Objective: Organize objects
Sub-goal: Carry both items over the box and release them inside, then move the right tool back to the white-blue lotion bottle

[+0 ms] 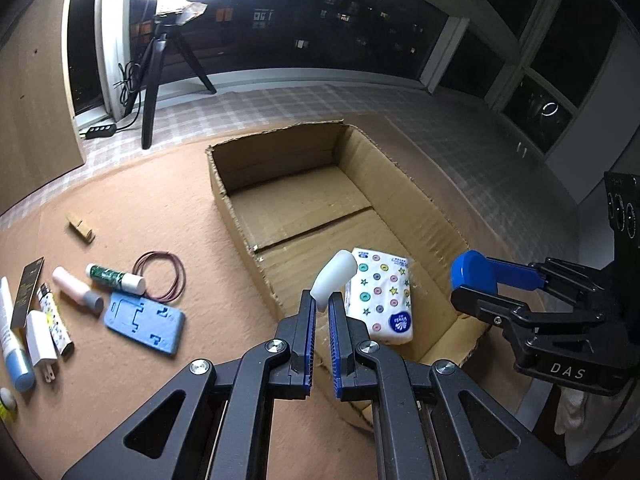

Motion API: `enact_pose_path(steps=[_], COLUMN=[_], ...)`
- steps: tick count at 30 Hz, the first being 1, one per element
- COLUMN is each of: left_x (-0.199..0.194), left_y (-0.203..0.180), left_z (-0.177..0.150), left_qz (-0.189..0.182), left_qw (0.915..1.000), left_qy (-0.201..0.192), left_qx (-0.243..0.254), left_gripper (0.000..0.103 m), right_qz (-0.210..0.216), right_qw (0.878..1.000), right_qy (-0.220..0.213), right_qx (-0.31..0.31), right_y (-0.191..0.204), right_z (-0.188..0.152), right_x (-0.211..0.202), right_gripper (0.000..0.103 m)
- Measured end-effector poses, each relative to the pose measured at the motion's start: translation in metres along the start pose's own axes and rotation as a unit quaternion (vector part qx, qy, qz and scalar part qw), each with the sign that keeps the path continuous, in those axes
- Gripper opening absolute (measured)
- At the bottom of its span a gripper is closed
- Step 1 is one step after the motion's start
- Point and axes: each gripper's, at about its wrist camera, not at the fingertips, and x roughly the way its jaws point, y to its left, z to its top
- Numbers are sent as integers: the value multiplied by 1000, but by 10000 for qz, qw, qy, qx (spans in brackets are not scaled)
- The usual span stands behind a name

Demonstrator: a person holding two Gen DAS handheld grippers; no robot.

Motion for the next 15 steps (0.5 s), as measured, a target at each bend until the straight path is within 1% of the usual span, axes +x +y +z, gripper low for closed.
enact_pose_path(steps=[1, 3, 4, 6, 10, 15], left_x=[1, 2, 2, 0, -4, -15], left_y=[0, -1, 0, 3, 12, 24], left_z=[1, 2, 3, 4, 4, 0], left_qz=[-6, -19, -12, 19, 95, 171], left_qw=[10000, 10000, 10000, 9999, 9998, 9995], left_qy=[6, -3, 3, -31, -57, -105], left_qx=[6, -16, -50, -108, -181, -248], left_gripper=[8, 13, 22, 34, 34, 34], right_qz=[-7, 11, 39, 74, 44, 105], right_qw=[10000, 10000, 10000, 9999, 9999, 9999], right_qy=[1, -4, -31, -34, -40, -45], right_qx=[-4, -6, -15, -78, -108, -94], right_y=[-1, -1, -2, 1, 6, 13], right_z=[1, 1, 2, 3, 6, 7], right_x=[1, 1, 0, 0, 0, -1], right_gripper=[46, 47, 49, 55, 55, 55])
